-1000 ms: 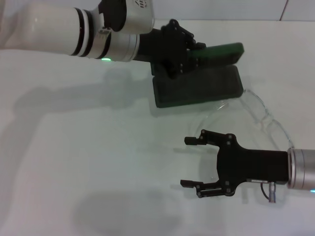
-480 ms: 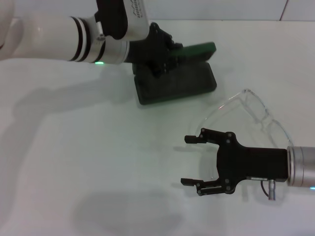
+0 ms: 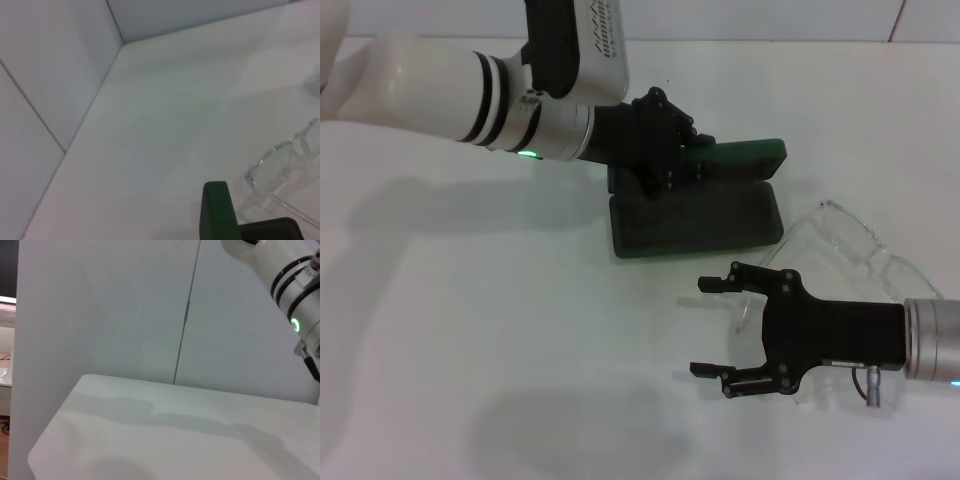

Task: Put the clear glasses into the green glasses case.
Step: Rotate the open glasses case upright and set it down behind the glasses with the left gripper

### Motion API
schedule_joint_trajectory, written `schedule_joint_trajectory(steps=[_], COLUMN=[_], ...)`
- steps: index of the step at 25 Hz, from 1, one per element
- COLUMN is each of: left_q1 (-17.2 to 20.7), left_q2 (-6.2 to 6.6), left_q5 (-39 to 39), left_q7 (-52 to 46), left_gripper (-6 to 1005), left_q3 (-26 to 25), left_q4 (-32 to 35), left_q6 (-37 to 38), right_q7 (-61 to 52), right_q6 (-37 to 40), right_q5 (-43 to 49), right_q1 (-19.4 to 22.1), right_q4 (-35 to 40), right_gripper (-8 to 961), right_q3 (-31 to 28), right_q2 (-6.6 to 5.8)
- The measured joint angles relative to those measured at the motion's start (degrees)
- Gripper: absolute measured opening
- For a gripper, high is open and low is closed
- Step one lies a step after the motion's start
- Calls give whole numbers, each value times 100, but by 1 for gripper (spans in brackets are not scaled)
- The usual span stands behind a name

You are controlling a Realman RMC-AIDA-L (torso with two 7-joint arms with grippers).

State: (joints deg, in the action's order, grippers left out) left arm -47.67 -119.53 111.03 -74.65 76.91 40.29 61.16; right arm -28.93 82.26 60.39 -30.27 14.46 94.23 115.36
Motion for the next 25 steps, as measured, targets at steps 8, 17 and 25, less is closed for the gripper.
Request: schedule_joint_trajectory(steps=[8, 17, 25], left_q1=[-26, -46, 485], left_q2=[-18, -18, -11], left_q5=[199, 322, -4], left_q7=[-203, -544, -949], left_gripper=[295, 305, 459], left_q3=[8, 18, -57], left_q4=[-9, 85, 996], left_q6=[-100, -62, 314], right_q7=[2, 2, -49], right_q6=[-1, -102, -3], right_q5=[-1, -1, -45], right_q1=[-5, -6, 33], right_q4=[-2, -12, 35], right_gripper=[826, 826, 825], right_q3=[11, -8, -57], right_q2=[-1, -5, -6])
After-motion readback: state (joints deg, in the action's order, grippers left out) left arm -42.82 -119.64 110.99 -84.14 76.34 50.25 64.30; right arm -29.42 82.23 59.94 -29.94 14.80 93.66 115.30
